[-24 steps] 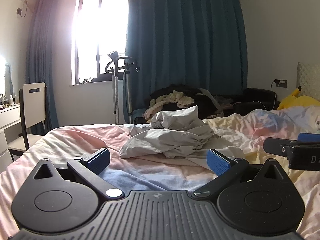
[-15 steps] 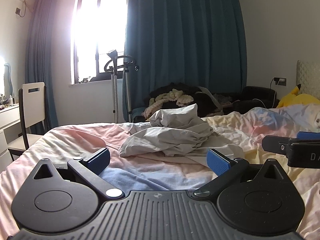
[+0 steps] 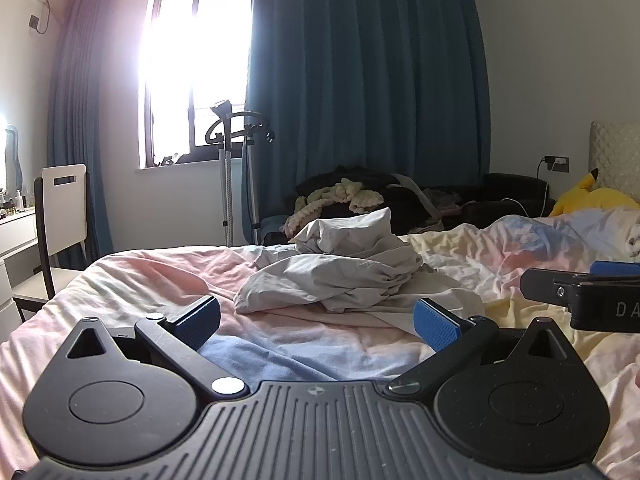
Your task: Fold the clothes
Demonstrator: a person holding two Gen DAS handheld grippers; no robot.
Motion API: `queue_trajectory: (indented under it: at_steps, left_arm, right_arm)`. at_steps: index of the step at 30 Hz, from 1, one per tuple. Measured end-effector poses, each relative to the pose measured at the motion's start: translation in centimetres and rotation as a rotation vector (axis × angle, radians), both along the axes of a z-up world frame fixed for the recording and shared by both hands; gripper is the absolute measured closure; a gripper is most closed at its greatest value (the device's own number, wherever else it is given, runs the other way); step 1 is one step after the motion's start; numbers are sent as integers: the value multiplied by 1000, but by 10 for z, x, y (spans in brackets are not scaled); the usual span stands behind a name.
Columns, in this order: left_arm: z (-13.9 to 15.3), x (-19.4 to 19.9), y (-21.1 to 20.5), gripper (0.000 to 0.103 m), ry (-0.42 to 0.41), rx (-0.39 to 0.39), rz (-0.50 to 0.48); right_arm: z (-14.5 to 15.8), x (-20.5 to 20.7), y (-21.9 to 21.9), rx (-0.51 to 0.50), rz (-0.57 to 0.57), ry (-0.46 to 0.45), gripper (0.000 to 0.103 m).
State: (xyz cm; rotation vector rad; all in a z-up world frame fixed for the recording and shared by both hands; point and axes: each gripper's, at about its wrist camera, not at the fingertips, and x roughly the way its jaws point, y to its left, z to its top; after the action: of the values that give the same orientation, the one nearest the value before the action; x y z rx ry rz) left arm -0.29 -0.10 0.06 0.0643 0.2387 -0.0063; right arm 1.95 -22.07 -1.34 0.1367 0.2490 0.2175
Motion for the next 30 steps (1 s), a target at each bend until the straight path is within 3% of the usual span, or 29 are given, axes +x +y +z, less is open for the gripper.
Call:
queue_trajectory:
  at_steps: [9, 23, 27, 30]
  left_arm:
    - [0, -1, -1, 0, -4, 9, -15]
    - [-2, -8, 3, 0, 9, -52, -33]
    - [-10, -8, -1, 0, 2, -3, -53]
    - [-14, -9, 2, 0, -10, -23, -58]
  right_arm:
    - [-1, 2, -3, 13, -3, 16, 0]
    - [-6, 3, -17, 30, -25, 15, 0]
    - [-2, 1, -26, 78, -17, 18, 0]
    - [-1, -1, -30, 92, 17, 9, 0]
